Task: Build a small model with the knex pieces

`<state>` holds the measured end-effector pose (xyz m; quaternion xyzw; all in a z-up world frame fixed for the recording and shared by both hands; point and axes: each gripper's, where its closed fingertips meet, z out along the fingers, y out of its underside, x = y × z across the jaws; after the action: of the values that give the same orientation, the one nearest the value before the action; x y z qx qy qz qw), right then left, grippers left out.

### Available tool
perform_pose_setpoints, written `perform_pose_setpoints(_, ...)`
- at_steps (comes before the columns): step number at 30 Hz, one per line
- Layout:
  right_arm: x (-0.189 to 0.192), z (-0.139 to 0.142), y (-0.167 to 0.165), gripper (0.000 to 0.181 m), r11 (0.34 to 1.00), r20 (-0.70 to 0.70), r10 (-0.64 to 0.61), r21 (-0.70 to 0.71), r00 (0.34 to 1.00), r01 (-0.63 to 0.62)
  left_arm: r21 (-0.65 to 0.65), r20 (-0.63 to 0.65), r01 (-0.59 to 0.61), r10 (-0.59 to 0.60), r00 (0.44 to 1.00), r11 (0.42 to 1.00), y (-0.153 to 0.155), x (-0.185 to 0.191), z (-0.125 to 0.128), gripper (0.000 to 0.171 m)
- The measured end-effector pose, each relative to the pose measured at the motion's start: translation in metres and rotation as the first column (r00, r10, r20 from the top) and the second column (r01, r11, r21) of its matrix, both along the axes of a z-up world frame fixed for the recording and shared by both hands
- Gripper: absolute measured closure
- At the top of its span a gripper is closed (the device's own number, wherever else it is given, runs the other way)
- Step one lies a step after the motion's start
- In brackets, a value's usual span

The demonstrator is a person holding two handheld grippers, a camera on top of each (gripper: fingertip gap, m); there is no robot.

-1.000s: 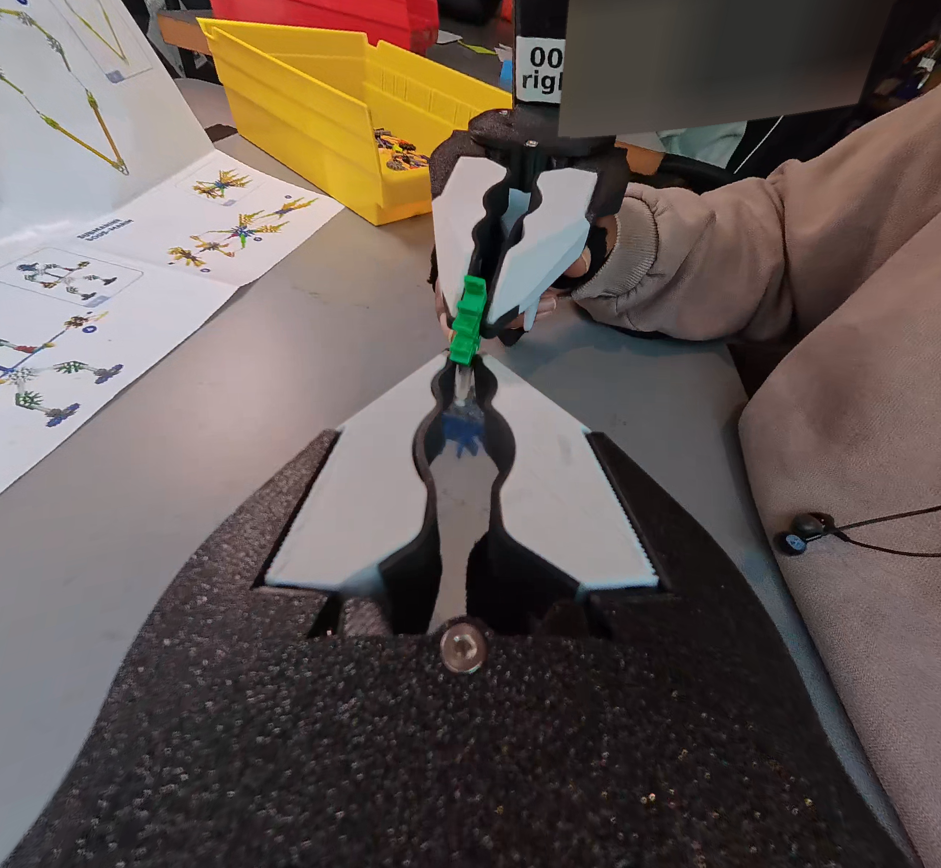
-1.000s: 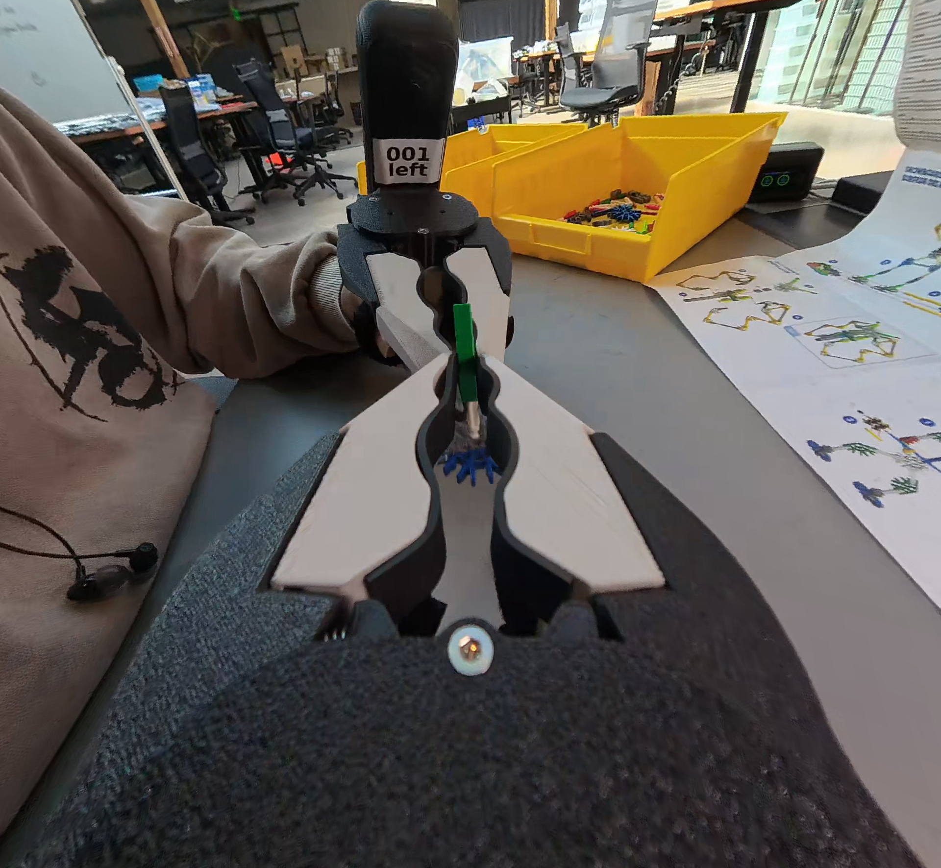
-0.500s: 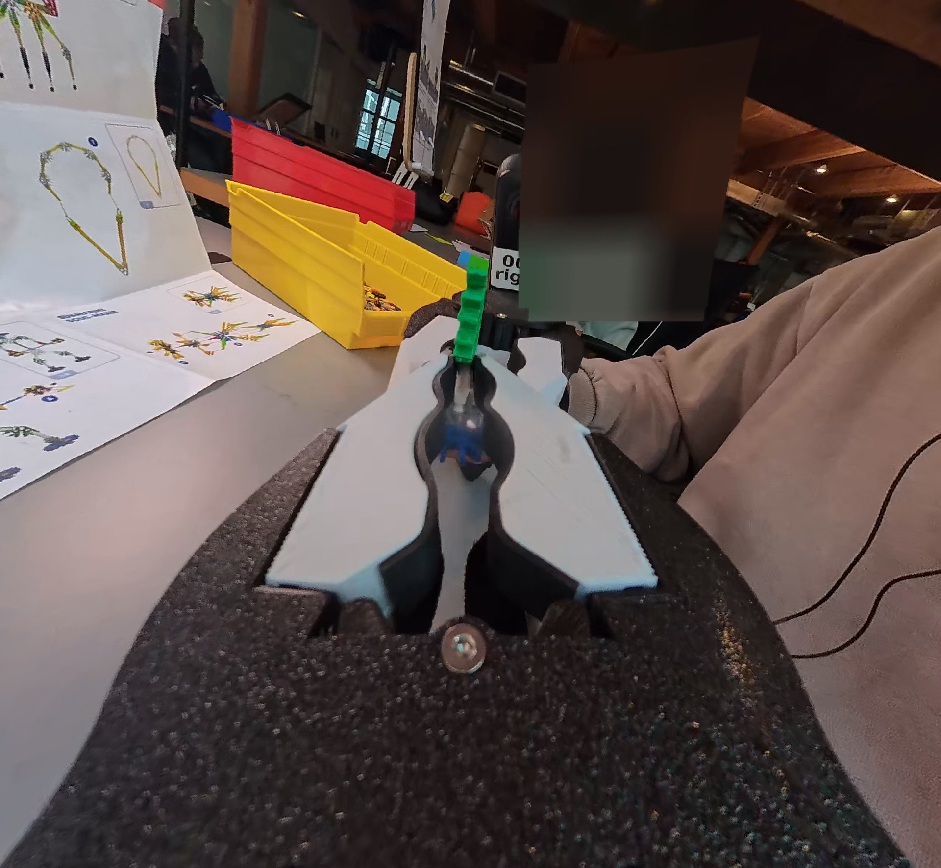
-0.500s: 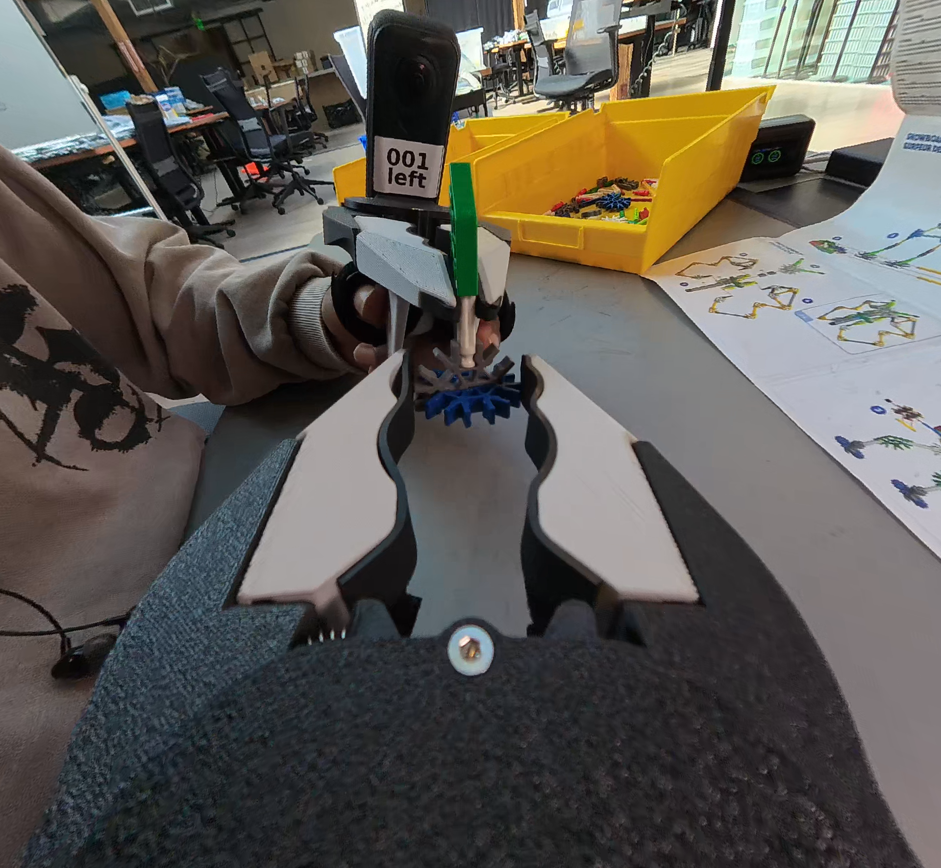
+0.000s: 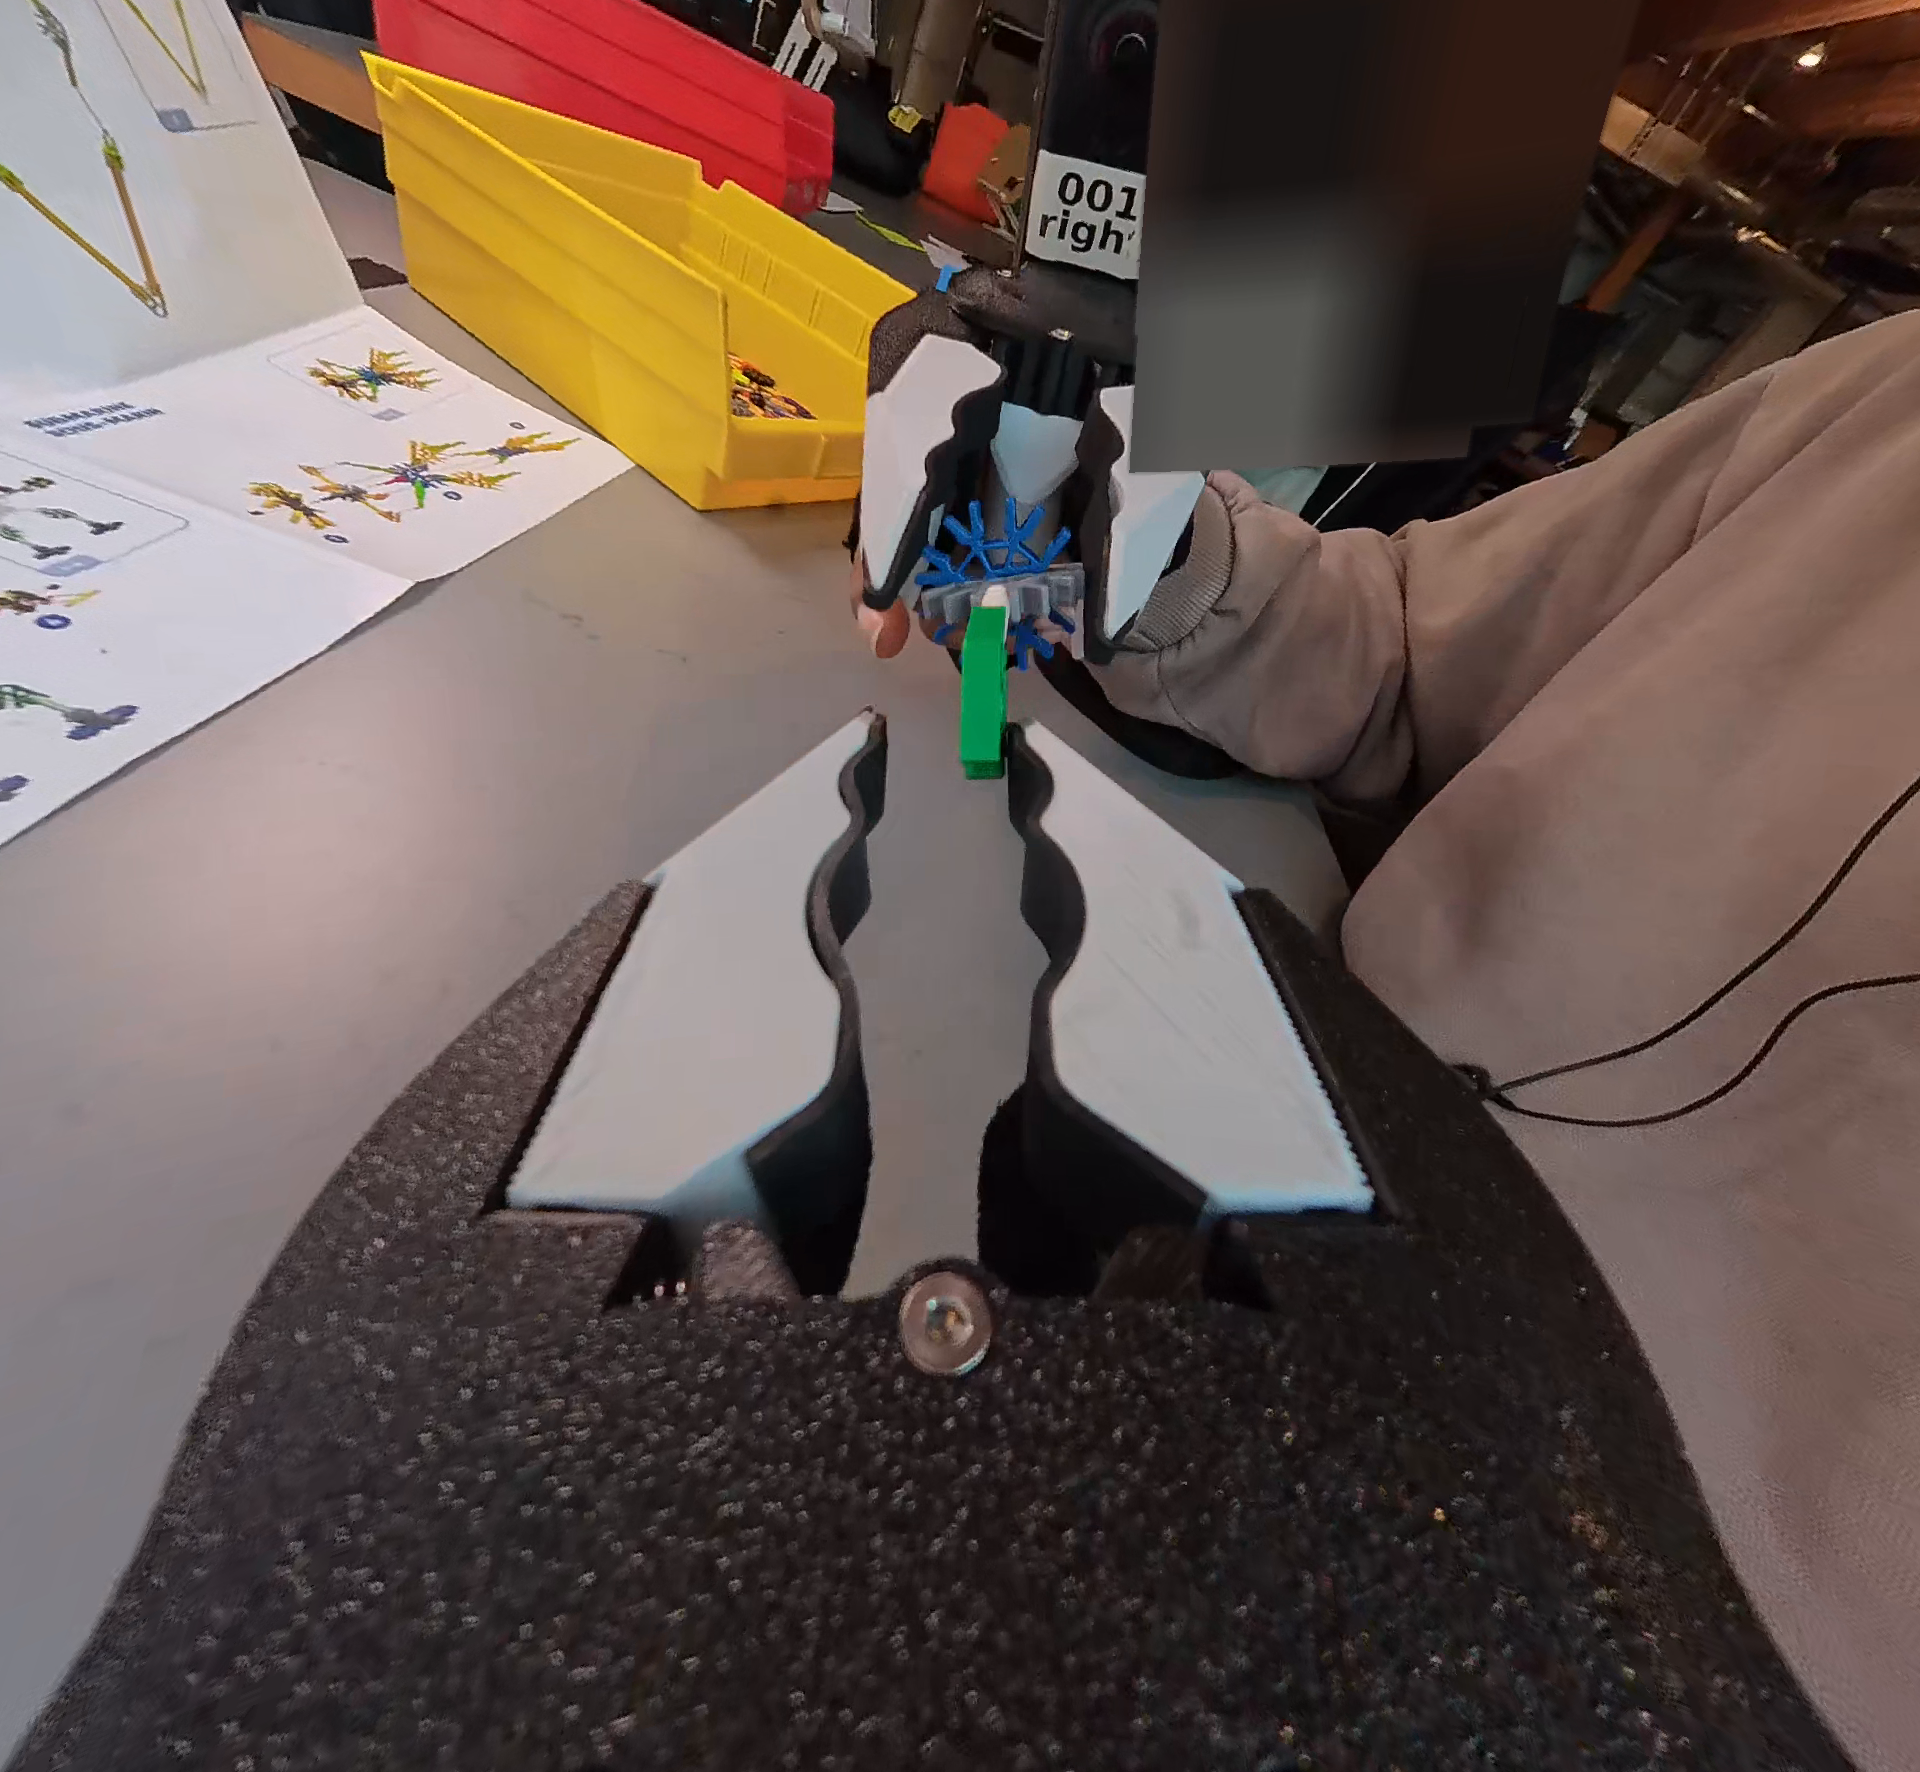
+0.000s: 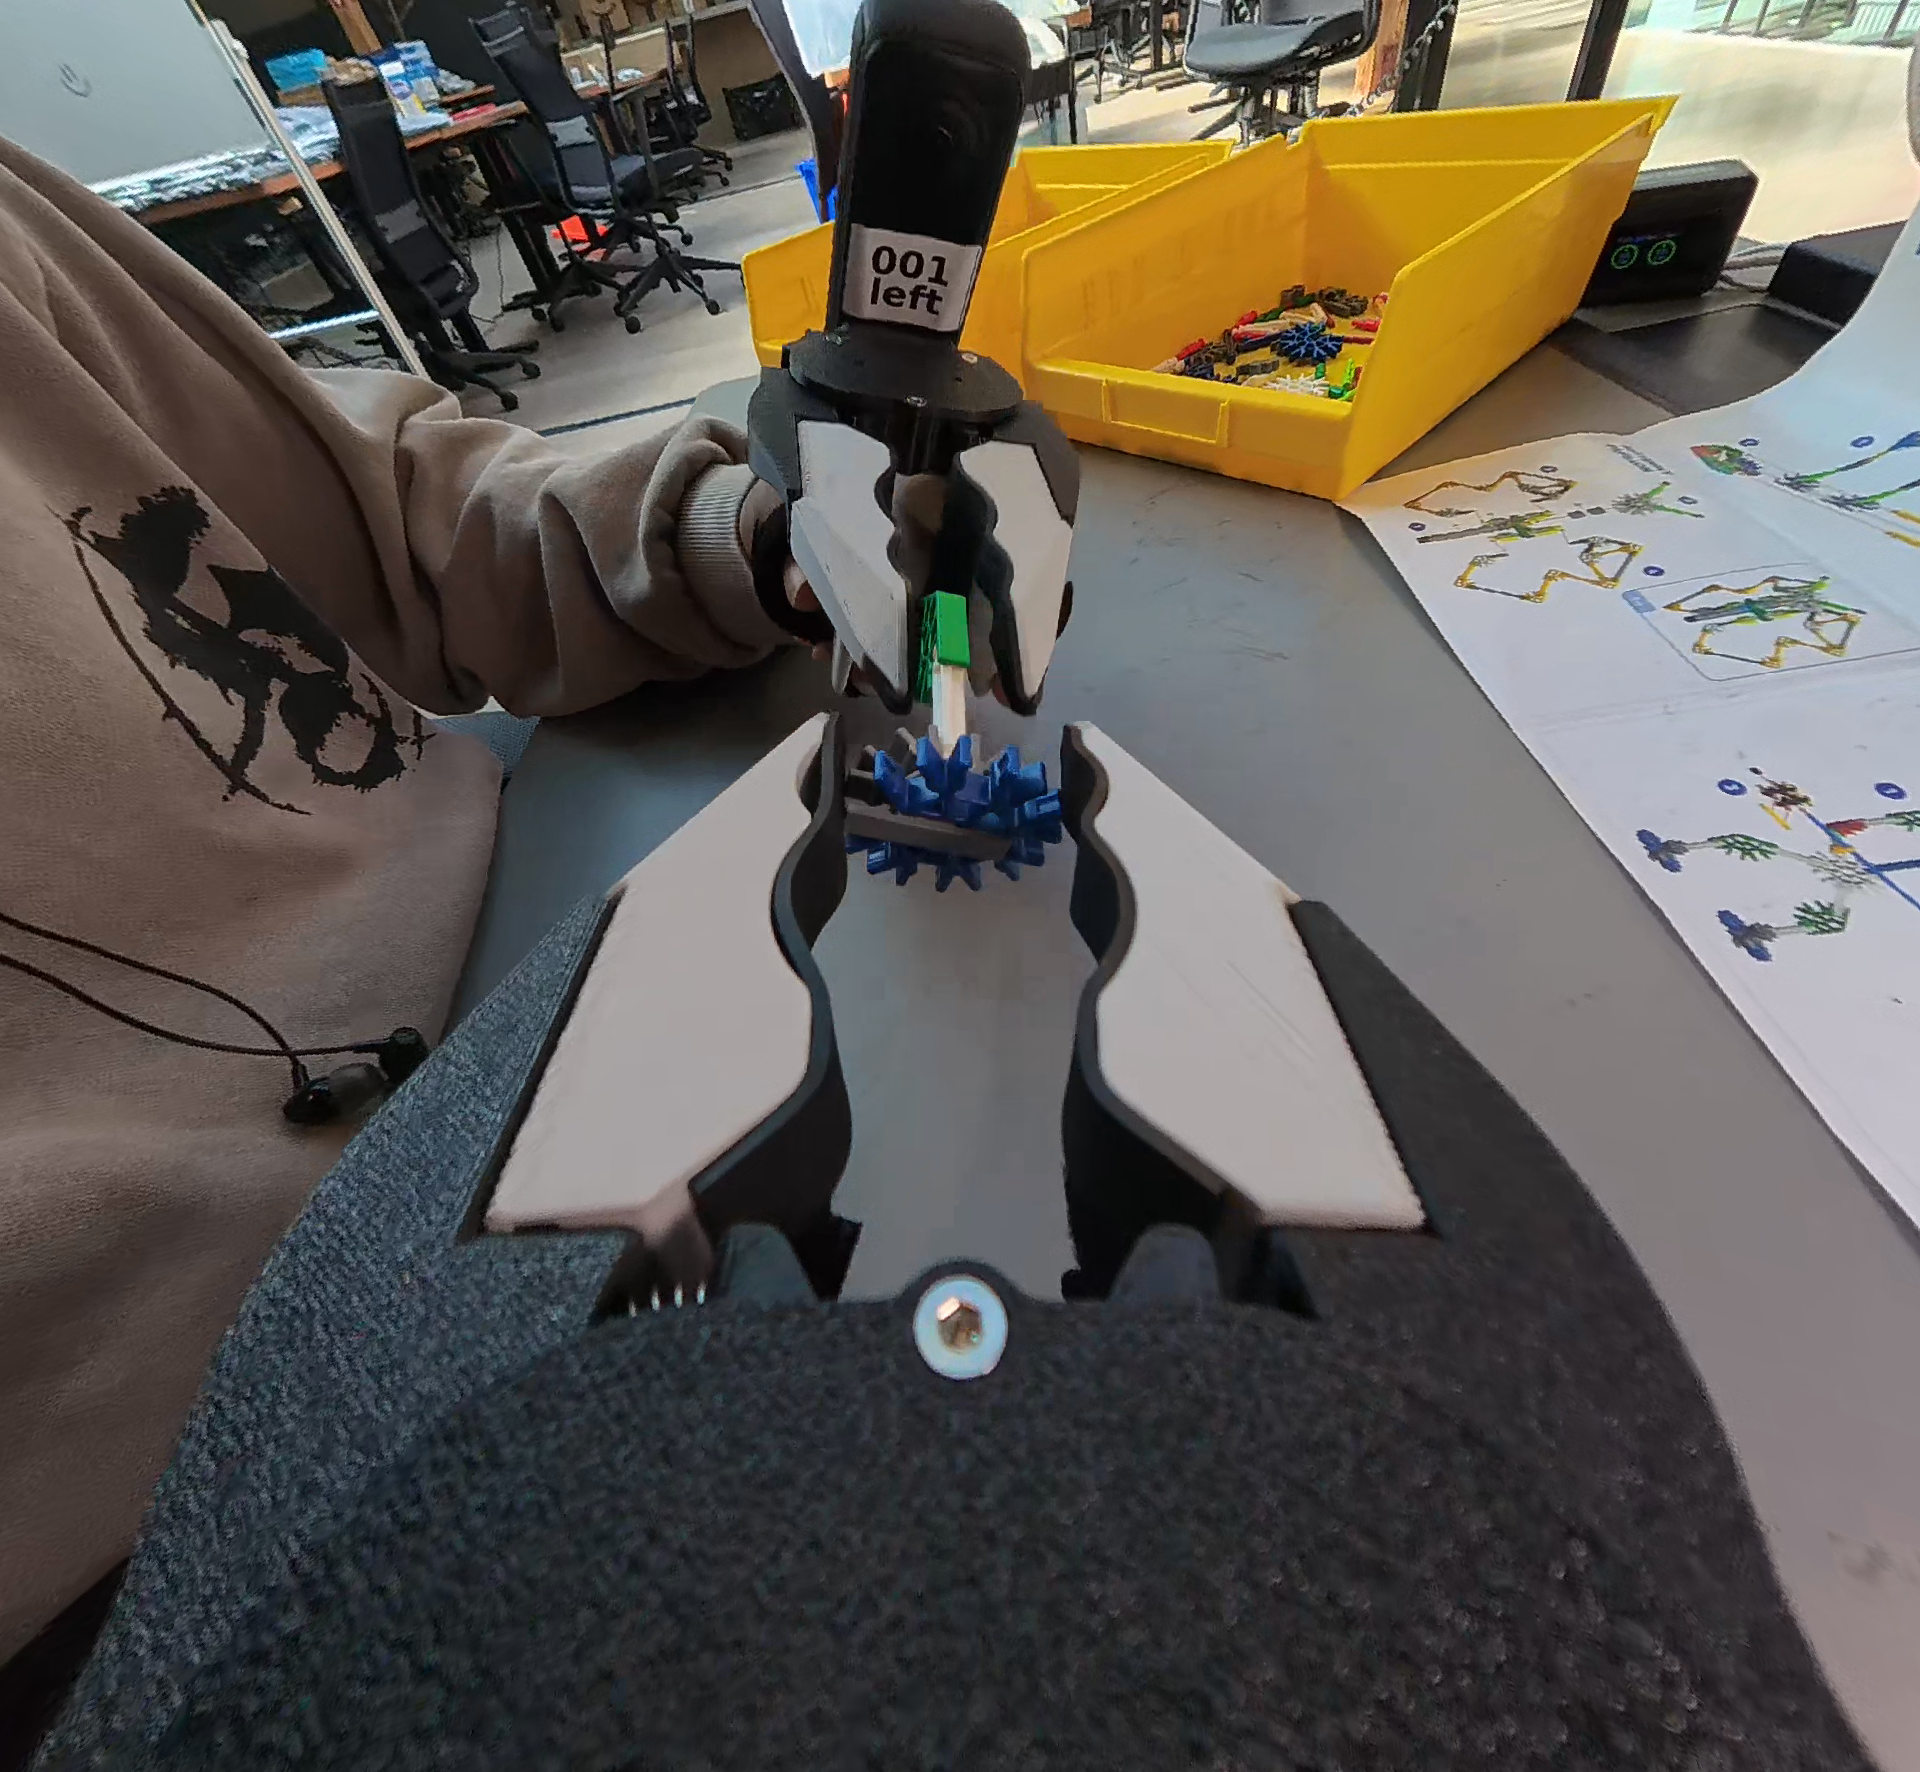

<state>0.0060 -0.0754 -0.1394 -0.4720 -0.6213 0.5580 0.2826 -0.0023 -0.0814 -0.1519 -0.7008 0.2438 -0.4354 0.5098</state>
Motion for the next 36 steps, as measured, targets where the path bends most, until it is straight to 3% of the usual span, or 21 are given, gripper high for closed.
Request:
perform_pose_setpoints(4, -0.001, -0.013, -0.004, 0.141, 1.0, 0.052, 0.011, 0.017, 0.999, -0.012, 0.028, -0.033, -0.008, 0.009, 0.999, 1.0, -0.002, -0.004, 0.001, 0.149)
perform_pose_setpoints(6, -0.002, -0.015, -0.004, 0.141, 1.0, 0.06, 0.007, 0.03, 0.998, -0.009, 0.021, -0.071, 0.019, -0.018, 0.997, 1.0, -0.005, 0.0, -0.005, 0.164)
perform_pose_setpoints(10, -0.002, -0.017, -0.001, 0.141, 0.999, 0.065, -0.005, 0.038, 0.998, 0.003, 0.034, -0.153, -0.003, 0.008, 0.988, 0.999, -0.002, 0.002, -0.013, 0.164)
perform_pose_setpoints(15, 0.005, -0.041, -0.01, 0.14, 0.987, 0.137, 0.07, 0.138, 0.988, -0.089, 0.06, -0.227, 0.045, -0.03, 0.973, 0.997, -0.01, 0.008, -0.02, 0.166)
perform_pose_setpoints(19, 0.018, -0.049, -0.035, 0.135, 0.965, 0.138, 0.239, 0.077, 0.961, -0.251, 0.071, -0.182, 0.147, -0.132, 0.975, 0.987, -0.025, 0.018, -0.013, 0.166)
perform_pose_setpoints(24, 0.021, -0.042, -0.049, 0.14, 0.949, 0.108, 0.3, 0.065, 0.948, -0.308, 0.085, -0.122, 0.184, -0.173, 0.977, 0.979, -0.032, 0.022, -0.003, 0.166)
perform_pose_setpoints(28, 0.008, -0.023, -0.032, 0.143, 0.98, 0.032, 0.199, 0.011, 0.98, -0.199, 0.097, -0.114, 0.101, -0.09, 0.989, 0.99, -0.02, 0.013, 0.003, 0.166)
perform_pose_setpoints(32, -0.013, -0.033, -0.006, 0.144, 0.999, 0.092, -0.032, 0.023, 0.995, 0.03, 0.084, -0.212, -0.097, 0.113, 0.971, 0.992, 0.005, -0.008, -0.01, 0.165)
perform_pose_setpoints(34, -0.026, -0.045, 0.007, 0.144, 0.983, 0.139, -0.183, 0.057, 0.973, 0.177, 0.077, -0.308, -0.229, 0.242, 0.92, 0.97, 0.022, -0.022, -0.025, 0.166)
perform_pose_setpoints(36, -0.035, -0.061, 0.022, 0.144, 0.924, 0.175, -0.353, 0.218, 0.919, 0.313, 0.108, -0.435, -0.351, 0.362, 0.825, 0.93, 0.037, -0.032, -0.042, 0.166)
